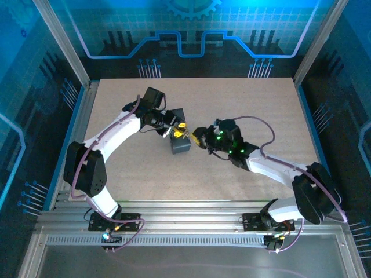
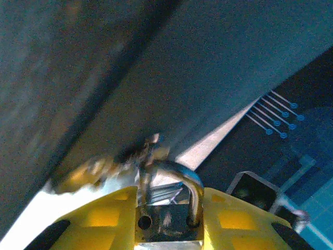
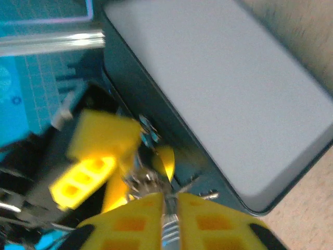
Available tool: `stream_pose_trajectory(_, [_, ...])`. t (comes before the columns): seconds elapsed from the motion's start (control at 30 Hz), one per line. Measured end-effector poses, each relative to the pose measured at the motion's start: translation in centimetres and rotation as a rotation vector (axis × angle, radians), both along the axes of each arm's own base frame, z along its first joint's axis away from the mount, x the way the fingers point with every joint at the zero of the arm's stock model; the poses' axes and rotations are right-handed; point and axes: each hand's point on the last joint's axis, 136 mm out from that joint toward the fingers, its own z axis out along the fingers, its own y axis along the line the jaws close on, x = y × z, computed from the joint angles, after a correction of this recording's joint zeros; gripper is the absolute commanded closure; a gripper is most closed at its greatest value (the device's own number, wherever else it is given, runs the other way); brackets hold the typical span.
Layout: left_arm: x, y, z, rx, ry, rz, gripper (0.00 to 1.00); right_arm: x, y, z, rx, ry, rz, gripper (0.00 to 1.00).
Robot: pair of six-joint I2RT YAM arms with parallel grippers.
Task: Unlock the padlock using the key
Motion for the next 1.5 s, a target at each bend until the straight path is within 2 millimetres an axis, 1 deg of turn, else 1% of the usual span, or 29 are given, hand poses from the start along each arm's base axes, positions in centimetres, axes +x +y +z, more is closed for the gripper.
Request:
stream_pose_trajectory(0.07, [-0.6, 0.3, -0.5, 0.012, 0.027, -0.005, 1.0, 1.4, -2.5, 0.7, -0.026, -0.032, -0.067, 0.72])
stream_pose_trajectory(0.13, [-1.0, 0.4, -0.7, 0.02, 0.046, -0.008, 1.0, 1.9, -3.9, 1.0, -0.058, -0.059, -0.094, 0.71])
stream_pose_trajectory(0.2, [-1.2, 0.4, -0.8, 0.023, 0.056, -0.009, 1.0, 1.8, -4.5, 1.0, -0.101, -0.089, -0.08, 0.71])
stream_pose_trajectory(0.27, [-1.4, 0.4, -0.9, 0.022, 0.063, -0.016, 1.0, 1.8, -4.7, 1.3, -0.169, -0.152, -0.029, 0.7])
stream_pose_trajectory(0.33, [-1.7, 0.5, -1.0, 0.023, 0.072, -0.024, 1.0, 1.9, -4.4, 2.5, -0.251, -0.272, 0.064, 0.71])
stream_pose_trajectory(0.4, [-1.7, 0.5, -1.0, 0.023, 0.071, -0.029, 1.0, 1.5, -3.4, 4.6, -0.343, -0.447, 0.195, 0.7])
stream_pose_trajectory(0.43, [-1.8, 0.4, -1.0, 0.022, 0.07, -0.033, 1.0, 1.1, -2.6, 6.0, -0.408, -0.571, 0.279, 0.69])
stream_pose_trajectory(0.47, [-1.8, 0.5, -1.0, 0.023, 0.07, -0.035, 1.0, 0.6, -2.0, 6.8, -0.459, -0.662, 0.338, 0.68])
stream_pose_trajectory(0.5, [-1.9, 0.5, -1.0, 0.025, 0.073, -0.036, 1.0, -0.2, -1.1, 7.8, -0.531, -0.793, 0.414, 0.67])
stream_pose_trajectory(0.53, [-1.9, 0.5, -1.0, 0.026, 0.073, -0.039, 1.0, -1.1, -0.4, 8.2, -0.59, -0.902, 0.481, 0.67])
stream_pose_trajectory(0.6, [-2.0, 0.5, -1.1, 0.029, 0.069, -0.045, 1.0, -3.0, 0.7, 8.3, -0.677, -1.071, 0.597, 0.64])
stream_pose_trajectory(0.63, [-2.1, 0.5, -1.1, 0.03, 0.071, -0.047, 1.0, -3.5, 1.1, 8.2, -0.708, -1.132, 0.642, 0.63])
stream_pose_trajectory(0.7, [-2.2, 0.6, -1.2, 0.033, 0.077, -0.048, 1.0, -3.6, 1.3, 7.6, -0.761, -1.194, 0.689, 0.61])
stream_pose_trajectory(0.73, [-2.2, 0.6, -1.2, 0.034, 0.078, -0.048, 1.0, -3.5, 1.4, 7.1, -0.779, -1.194, 0.712, 0.59])
stream_pose_trajectory(0.8, [-2.2, 0.6, -1.2, 0.034, 0.078, -0.048, 1.0, -2.7, 2.0, 6.2, -0.796, -1.175, 0.751, 0.53])
stream_pose_trajectory(0.87, [-2.2, 0.6, -1.2, 0.034, 0.078, -0.048, 1.0, -1.9, 2.6, 5.1, -0.805, -1.156, 0.781, 0.52])
stream_pose_trajectory(0.93, [-2.2, 0.6, -1.2, 0.034, 0.078, -0.048, 1.0, -1.8, 3.2, 3.5, -0.798, -1.118, 0.811, 0.51])
stream_pose_trajectory(1.03, [-2.2, 0.6, -1.2, 0.034, 0.077, -0.048, 1.0, -2.0, 3.9, 2.0, -0.76, -1.054, 0.829, 0.5])
stream_pose_trajectory(1.27, [-2.2, 0.6, -1.2, 0.034, 0.077, -0.047, 1.0, -1.8, 4.5, 2.0, -0.644, -0.934, 0.775, 0.51])
stream_pose_trajectory(1.43, [-2.1, 0.7, -1.2, 0.035, 0.077, -0.045, 1.0, -1.6, 4.7, 0.4, -0.598, -0.814, 0.763, 0.51])
stream_pose_trajectory(1.5, [-2.1, 0.8, -1.2, 0.035, 0.078, -0.04, 1.0, -1.5, 4.7, -0.1, -0.583, -0.778, 0.759, 0.53])
